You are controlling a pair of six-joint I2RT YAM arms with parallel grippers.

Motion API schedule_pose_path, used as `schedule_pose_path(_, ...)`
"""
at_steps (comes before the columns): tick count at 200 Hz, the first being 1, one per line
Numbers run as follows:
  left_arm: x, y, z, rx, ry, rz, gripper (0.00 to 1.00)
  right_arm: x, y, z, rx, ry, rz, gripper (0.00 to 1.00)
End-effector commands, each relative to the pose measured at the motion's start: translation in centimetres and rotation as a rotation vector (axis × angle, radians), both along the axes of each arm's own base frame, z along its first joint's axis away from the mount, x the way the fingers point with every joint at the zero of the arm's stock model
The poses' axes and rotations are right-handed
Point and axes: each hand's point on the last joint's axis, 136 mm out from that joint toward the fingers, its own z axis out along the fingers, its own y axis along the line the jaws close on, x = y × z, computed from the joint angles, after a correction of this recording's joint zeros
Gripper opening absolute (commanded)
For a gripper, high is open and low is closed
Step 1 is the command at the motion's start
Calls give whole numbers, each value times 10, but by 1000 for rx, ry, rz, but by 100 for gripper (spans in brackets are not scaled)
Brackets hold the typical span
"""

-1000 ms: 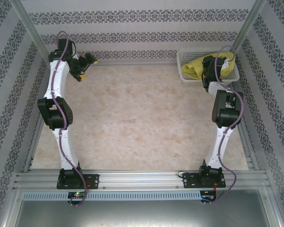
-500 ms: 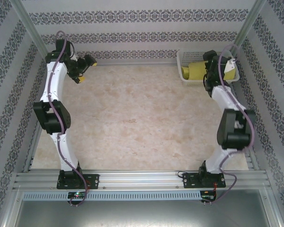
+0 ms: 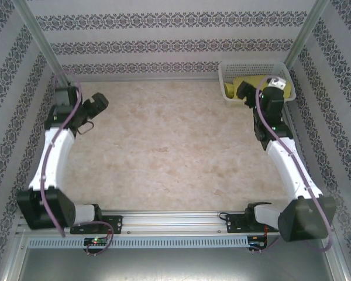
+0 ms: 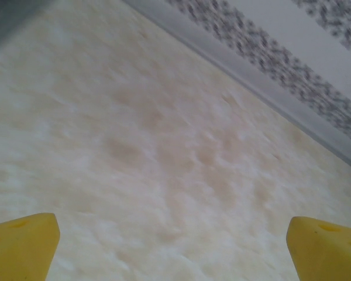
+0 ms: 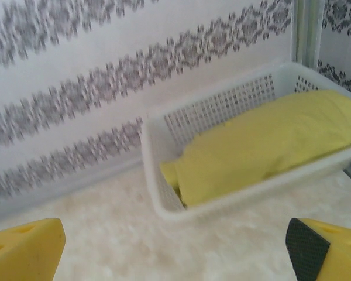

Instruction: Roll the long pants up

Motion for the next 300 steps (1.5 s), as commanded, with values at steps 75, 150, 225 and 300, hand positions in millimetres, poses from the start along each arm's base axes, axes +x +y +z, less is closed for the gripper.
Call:
schedule_pose_path(75, -25, 35, -87, 386, -218, 75, 100, -22, -21, -138, -313, 72, -26, 98)
schedule_pose_path(150, 3, -1, -130, 387, -233, -177, 100, -5, -6, -171, -323, 20, 45, 98)
schedule_pose_path(225, 32, -43, -164, 475, -194, -350, 100, -6, -15, -182, -300, 21, 9, 98)
schedule_pose_path(300, 31, -43, -167, 471, -168, -353, 100, -6, -14, -182, -302, 20, 9, 98)
